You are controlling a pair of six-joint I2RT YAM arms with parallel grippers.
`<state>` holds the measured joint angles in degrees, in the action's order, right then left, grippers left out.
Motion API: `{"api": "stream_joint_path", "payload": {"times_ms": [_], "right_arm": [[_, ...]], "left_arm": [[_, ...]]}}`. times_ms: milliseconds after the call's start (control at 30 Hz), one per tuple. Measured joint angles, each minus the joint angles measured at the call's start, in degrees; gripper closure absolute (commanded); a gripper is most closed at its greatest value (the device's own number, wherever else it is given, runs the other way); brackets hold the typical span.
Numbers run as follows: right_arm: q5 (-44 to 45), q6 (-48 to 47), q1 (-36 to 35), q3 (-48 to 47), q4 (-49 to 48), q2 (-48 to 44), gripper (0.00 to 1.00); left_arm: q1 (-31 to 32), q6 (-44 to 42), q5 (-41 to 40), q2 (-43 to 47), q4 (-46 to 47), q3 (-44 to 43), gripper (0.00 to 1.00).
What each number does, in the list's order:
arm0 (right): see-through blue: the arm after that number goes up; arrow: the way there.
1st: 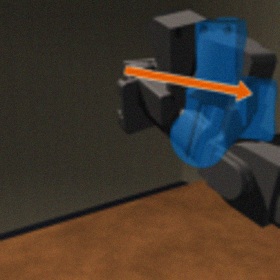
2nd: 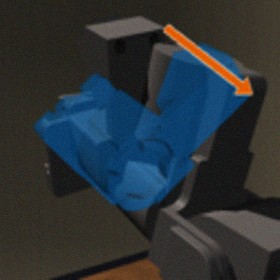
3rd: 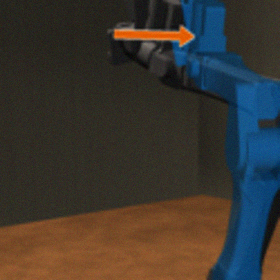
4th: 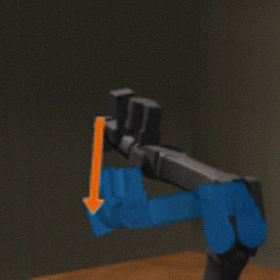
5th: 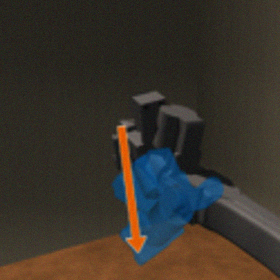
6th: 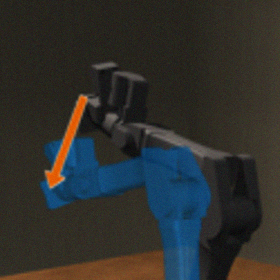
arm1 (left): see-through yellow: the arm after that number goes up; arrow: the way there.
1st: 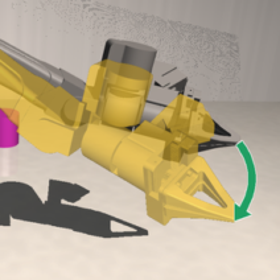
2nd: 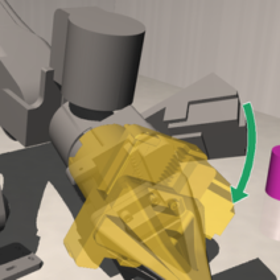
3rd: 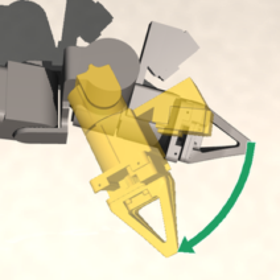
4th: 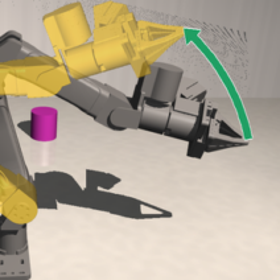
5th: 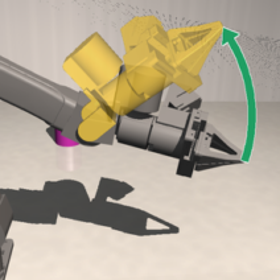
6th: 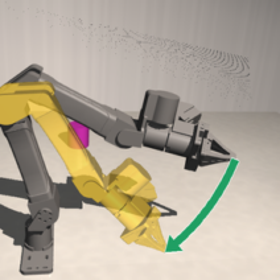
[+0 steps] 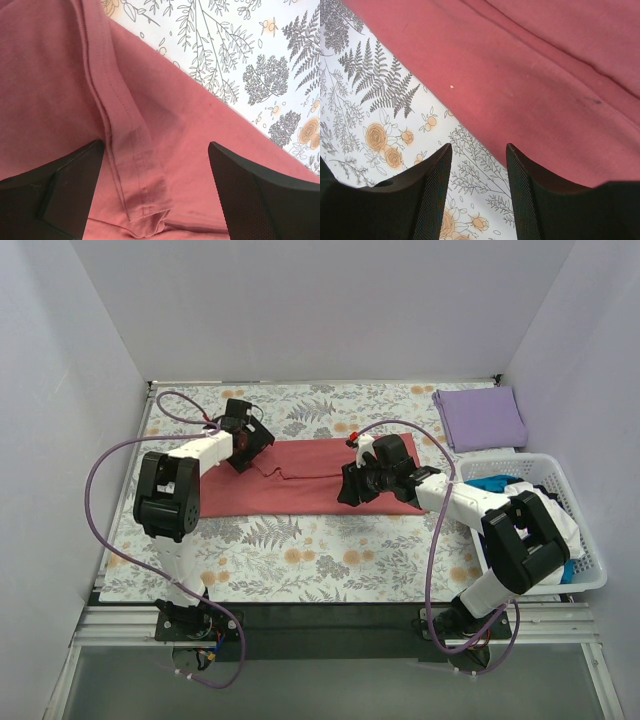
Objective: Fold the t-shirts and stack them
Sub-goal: Fold the tshirt
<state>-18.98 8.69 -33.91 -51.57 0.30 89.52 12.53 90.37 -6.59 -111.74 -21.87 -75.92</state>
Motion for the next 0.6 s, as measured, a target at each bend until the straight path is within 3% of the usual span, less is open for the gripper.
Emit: {"api": "stream_joint_path", "payload": {"times_ms": [367, 600], "right_arm": [[1.2, -0.8, 0.0, 0.4, -0.2, -0.4, 0.46], [2.2, -1.4, 0.0, 1.1, -0.1, -1.2, 0.46]], "left_arm": [[0.0, 0.7, 2.5, -1.4, -0.5, -2.9, 0.17], [0.0, 2.8, 4.7, -3.7, -0.3, -9.0, 0.18]]}}
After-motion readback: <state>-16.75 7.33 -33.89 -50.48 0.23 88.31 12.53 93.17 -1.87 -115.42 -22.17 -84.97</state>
